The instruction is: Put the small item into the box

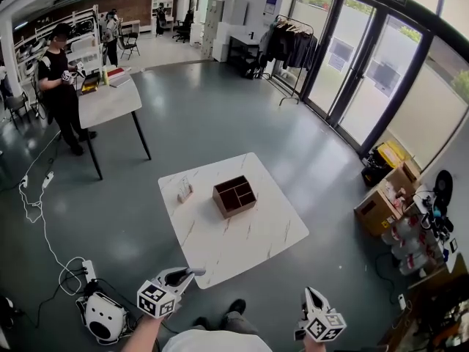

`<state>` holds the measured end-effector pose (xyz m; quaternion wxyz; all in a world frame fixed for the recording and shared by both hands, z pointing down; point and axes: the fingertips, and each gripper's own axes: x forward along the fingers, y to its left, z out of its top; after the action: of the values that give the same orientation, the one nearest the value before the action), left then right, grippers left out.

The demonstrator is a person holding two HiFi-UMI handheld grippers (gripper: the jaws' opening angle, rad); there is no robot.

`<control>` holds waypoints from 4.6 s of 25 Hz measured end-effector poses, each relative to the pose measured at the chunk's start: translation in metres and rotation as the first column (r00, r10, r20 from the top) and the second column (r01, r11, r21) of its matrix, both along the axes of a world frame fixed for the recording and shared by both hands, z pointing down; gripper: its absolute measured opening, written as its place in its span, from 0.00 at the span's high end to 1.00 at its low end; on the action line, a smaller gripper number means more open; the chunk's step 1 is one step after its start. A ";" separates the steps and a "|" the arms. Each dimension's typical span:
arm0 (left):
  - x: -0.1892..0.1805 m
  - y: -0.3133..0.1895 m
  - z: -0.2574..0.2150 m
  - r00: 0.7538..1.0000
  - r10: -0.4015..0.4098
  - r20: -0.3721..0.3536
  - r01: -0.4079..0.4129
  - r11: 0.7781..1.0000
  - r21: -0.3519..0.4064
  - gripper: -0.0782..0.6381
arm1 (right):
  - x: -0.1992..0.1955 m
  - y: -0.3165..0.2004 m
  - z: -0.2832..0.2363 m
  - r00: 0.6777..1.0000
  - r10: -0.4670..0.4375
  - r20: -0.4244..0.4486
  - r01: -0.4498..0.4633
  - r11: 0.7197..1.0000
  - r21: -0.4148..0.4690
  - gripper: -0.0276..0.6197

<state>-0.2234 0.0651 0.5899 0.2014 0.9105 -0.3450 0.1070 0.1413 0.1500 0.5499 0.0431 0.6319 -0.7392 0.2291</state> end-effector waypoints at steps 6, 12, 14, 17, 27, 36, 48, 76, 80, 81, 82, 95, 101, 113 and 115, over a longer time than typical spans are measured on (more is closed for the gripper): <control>0.014 -0.021 0.011 0.999 -0.017 0.028 0.017 1.000 -0.002 0.79 | 0.010 -0.028 0.015 0.999 -0.033 0.015 0.033 0.999 -0.017 0.91; 0.035 -0.044 0.014 0.997 -0.045 0.054 0.046 0.999 -0.007 0.79 | 0.023 -0.080 0.020 0.996 -0.086 0.025 0.087 0.996 -0.024 0.92; 0.043 -0.053 0.013 0.997 -0.053 0.062 0.054 0.999 -0.007 0.79 | 0.026 -0.096 0.024 0.994 -0.110 0.024 0.111 0.993 -0.034 0.91; 0.058 -0.067 0.011 0.996 -0.066 0.062 0.067 0.998 -0.004 0.79 | 0.034 -0.119 0.030 0.990 -0.136 0.033 0.138 0.989 -0.045 0.92; 0.104 -0.112 0.007 0.987 -0.129 0.094 0.129 0.992 0.007 0.79 | 0.081 -0.191 0.036 0.980 -0.192 0.056 0.195 0.979 -0.060 0.91; 0.138 -0.139 0.008 0.975 -0.187 0.117 0.187 0.982 0.011 0.79 | 0.119 -0.232 0.053 0.968 -0.235 0.088 0.242 0.967 -0.084 0.92; 0.169 -0.168 0.018 0.970 -0.176 0.168 0.178 0.984 0.003 0.79 | 0.146 -0.249 0.074 0.960 -0.237 0.151 0.255 0.960 -0.117 0.91; 0.184 -0.283 0.080 0.979 0.005 0.204 0.002 0.999 -0.035 0.79 | 0.077 -0.286 0.115 0.966 -0.185 0.179 0.228 0.937 -0.264 0.91; 0.192 -0.312 0.096 0.976 0.043 0.215 -0.039 0.999 -0.025 0.79 | 0.073 -0.293 0.120 0.971 -0.166 0.169 0.211 0.931 -0.297 0.91; 0.194 -0.318 0.100 0.975 0.053 0.218 -0.049 0.998 -0.026 0.79 | 0.073 -0.295 0.121 0.973 -0.162 0.168 0.207 0.930 -0.304 0.92; 0.196 -0.324 0.105 0.973 0.063 0.220 -0.059 0.998 -0.026 0.79 | 0.071 -0.297 0.122 0.973 -0.158 0.166 0.204 0.929 -0.309 0.92; 0.217 -0.382 0.153 0.947 0.165 0.277 -0.166 0.986 -0.019 0.79 | 0.049 -0.307 0.138 0.978 -0.160 0.134 0.199 0.904 -0.377 0.91; 0.233 -0.394 0.177 0.904 0.228 0.362 -0.246 0.969 0.003 0.79 | 0.049 -0.302 0.150 0.981 -0.135 0.139 0.181 0.893 -0.411 0.92; 0.257 -0.406 0.217 0.822 0.288 0.491 -0.336 0.942 0.010 0.79 | 0.054 -0.294 0.166 0.985 -0.087 0.150 0.146 0.884 -0.443 0.92; 0.258 -0.406 0.224 0.802 0.297 0.519 -0.353 0.936 0.010 0.79 | 0.056 -0.291 0.170 0.986 -0.078 0.148 0.137 0.882 -0.451 0.92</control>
<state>0.0343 -0.3411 0.8142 0.0330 0.9044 -0.2299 0.3580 0.1977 -0.1410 0.7197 0.1574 0.5461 -0.6991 0.4339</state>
